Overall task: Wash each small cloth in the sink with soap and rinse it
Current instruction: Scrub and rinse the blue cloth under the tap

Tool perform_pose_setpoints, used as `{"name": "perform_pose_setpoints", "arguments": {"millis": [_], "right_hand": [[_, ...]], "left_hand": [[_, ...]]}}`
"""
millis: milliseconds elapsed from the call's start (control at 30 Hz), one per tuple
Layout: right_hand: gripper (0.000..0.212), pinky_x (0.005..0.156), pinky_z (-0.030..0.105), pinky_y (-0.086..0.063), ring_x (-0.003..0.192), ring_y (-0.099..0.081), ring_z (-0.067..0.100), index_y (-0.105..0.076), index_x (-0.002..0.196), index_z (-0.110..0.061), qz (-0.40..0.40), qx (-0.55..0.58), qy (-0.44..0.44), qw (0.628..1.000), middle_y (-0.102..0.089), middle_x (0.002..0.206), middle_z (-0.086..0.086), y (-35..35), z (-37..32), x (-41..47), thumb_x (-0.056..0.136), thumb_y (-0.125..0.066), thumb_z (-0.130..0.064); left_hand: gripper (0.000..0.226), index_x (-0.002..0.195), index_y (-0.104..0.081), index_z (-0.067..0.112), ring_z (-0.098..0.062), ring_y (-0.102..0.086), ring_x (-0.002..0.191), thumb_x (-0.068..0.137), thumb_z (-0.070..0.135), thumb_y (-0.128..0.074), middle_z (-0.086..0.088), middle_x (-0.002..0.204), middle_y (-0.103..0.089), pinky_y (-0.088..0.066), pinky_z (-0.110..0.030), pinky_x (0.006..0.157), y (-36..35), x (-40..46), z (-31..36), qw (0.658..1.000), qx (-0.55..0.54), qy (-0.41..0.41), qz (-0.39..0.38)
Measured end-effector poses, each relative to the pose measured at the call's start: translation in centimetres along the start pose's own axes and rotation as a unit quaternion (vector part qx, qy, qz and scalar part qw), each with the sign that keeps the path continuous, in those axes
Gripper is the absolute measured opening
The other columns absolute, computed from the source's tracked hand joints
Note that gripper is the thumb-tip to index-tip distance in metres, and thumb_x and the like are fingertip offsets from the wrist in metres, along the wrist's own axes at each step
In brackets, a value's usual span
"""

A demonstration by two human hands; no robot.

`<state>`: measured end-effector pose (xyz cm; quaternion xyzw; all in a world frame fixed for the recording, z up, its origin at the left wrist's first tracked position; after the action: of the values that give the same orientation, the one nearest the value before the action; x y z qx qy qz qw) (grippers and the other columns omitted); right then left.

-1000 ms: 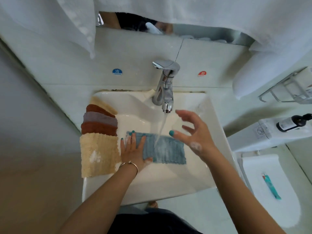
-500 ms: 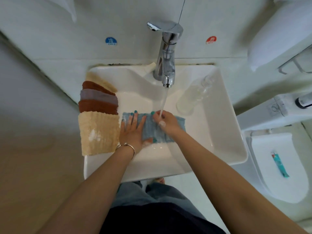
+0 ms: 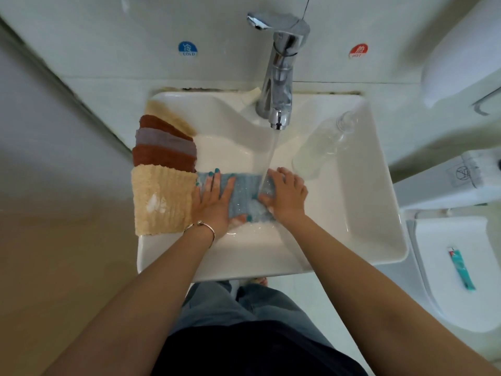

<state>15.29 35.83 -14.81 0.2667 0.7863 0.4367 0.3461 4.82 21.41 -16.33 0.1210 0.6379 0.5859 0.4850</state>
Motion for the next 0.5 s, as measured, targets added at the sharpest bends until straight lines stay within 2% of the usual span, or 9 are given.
{"name": "perform_pose_setpoints", "arguments": {"millis": [67, 167, 300, 400, 433, 500], "right_hand": [[0.061, 0.113, 0.042, -0.015, 0.14, -0.019, 0.029, -0.044, 0.141, -0.037, 0.0, 0.01, -0.001, 1.0, -0.027, 0.154, -0.005, -0.2, 0.7, -0.4, 0.084, -0.066, -0.046], [0.046, 0.109, 0.038, -0.018, 0.132, -0.027, 0.03, -0.057, 0.128, -0.033, 0.019, 0.061, -0.009, 0.998, -0.037, 0.144, -0.002, -0.1, 1.5, -0.8, 0.084, -0.069, -0.042], [0.039, 0.089, 0.035, -0.029, 0.114, -0.043, 0.027, -0.059, 0.118, -0.025, 0.012, 0.066, -0.05, 0.997, -0.051, 0.121, 0.003, -0.6, 2.3, -0.5, 0.084, -0.07, -0.039], [0.022, 0.073, 0.033, -0.031, 0.103, -0.056, 0.029, -0.064, 0.102, -0.017, -0.016, -0.002, -0.045, 0.999, -0.062, 0.103, 0.006, -0.6, 1.9, 0.1, 0.084, -0.066, -0.029], [0.017, 0.071, 0.033, -0.031, 0.1, -0.058, 0.03, -0.065, 0.096, -0.016, -0.035, -0.026, -0.037, 0.998, -0.062, 0.099, 0.007, -0.7, 1.6, 0.1, 0.084, -0.064, -0.028], [0.017, 0.069, 0.034, -0.035, 0.095, -0.059, 0.031, -0.062, 0.087, -0.016, -0.057, -0.029, -0.03, 0.998, -0.061, 0.095, 0.009, -0.9, 1.5, 0.2, 0.084, -0.063, -0.033]], "left_hand": [[0.103, 0.15, 0.021, 0.031, -0.024, 0.025, 0.146, 0.082, 0.077, -0.042, -0.007, 0.156, 0.031, 0.008, -0.049, 0.117, 0.0, 0.0, 0.0, 1.0, 0.003, 0.0, 0.002], [0.104, 0.15, 0.02, 0.032, -0.024, 0.024, 0.146, 0.081, 0.078, -0.043, -0.006, 0.157, 0.029, 0.007, -0.049, 0.118, 0.1, 0.1, 0.0, 1.0, -0.009, -0.009, 0.01], [0.106, 0.152, 0.01, 0.031, -0.025, 0.015, 0.148, 0.078, 0.077, -0.049, -0.005, 0.16, 0.013, 0.005, -0.048, 0.119, 0.5, 0.2, 0.0, 0.999, -0.022, -0.018, 0.044], [0.11, 0.151, -0.008, 0.022, -0.031, -0.014, 0.14, 0.071, 0.081, -0.053, -0.009, 0.149, -0.02, -0.003, -0.046, 0.119, 1.7, 0.5, 0.4, 0.996, 0.027, -0.029, 0.085], [0.11, 0.147, -0.017, 0.018, -0.031, -0.026, 0.13, 0.066, 0.083, -0.054, -0.009, 0.14, -0.03, -0.01, -0.044, 0.117, 2.0, 0.7, 0.7, 0.994, 0.051, -0.037, 0.093], [0.104, 0.13, -0.034, 0.015, -0.027, -0.038, 0.112, 0.058, 0.085, -0.059, -0.007, 0.123, -0.041, -0.024, -0.038, 0.107, 2.6, 1.5, 1.0, 0.992, 0.076, -0.047, 0.087]]}}
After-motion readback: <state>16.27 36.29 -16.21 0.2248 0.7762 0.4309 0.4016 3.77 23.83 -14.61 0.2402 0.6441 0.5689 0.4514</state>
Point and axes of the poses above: each hand's wrist, its own x-axis towards the middle knuckle, its own y-axis out of the back of the hand, z = x × y, the point moved 9 cm from there along x, towards the middle knuckle
